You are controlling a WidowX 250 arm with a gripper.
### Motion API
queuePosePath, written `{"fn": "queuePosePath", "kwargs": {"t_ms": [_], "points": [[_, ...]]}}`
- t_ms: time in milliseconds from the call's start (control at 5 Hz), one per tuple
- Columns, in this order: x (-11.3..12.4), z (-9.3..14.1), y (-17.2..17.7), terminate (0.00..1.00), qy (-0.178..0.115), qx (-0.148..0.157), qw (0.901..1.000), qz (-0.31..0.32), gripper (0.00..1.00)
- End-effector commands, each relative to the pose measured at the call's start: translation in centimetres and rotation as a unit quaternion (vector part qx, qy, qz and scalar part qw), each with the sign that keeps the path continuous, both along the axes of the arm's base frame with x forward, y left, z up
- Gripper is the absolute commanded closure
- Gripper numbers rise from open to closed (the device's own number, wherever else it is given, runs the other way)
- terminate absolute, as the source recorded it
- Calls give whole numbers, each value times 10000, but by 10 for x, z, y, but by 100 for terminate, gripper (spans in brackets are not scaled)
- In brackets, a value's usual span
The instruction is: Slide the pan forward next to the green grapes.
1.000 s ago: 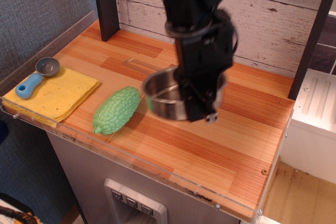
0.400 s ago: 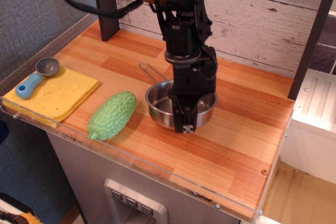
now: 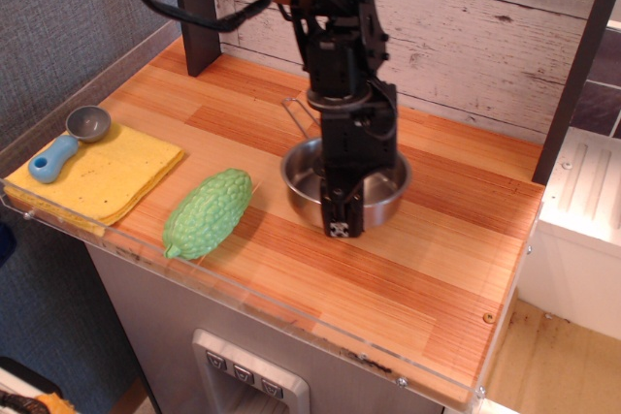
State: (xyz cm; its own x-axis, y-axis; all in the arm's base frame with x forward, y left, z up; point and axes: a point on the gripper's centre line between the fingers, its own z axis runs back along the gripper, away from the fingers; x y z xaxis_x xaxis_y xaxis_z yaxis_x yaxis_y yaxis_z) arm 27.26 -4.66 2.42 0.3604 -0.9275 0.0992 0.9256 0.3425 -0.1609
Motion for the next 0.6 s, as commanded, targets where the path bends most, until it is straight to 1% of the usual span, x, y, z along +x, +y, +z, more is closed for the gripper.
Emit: {"fn": "queuePosePath", "kwargs": {"t_ms": [0,200,400], "points": [[-24,2,-40,0,-13,131,9990,-435,100],[-20,6,-37,0,-95,341,9991,220,0],[-11,20,-24,0,-233,228,9972,680,0]]}}
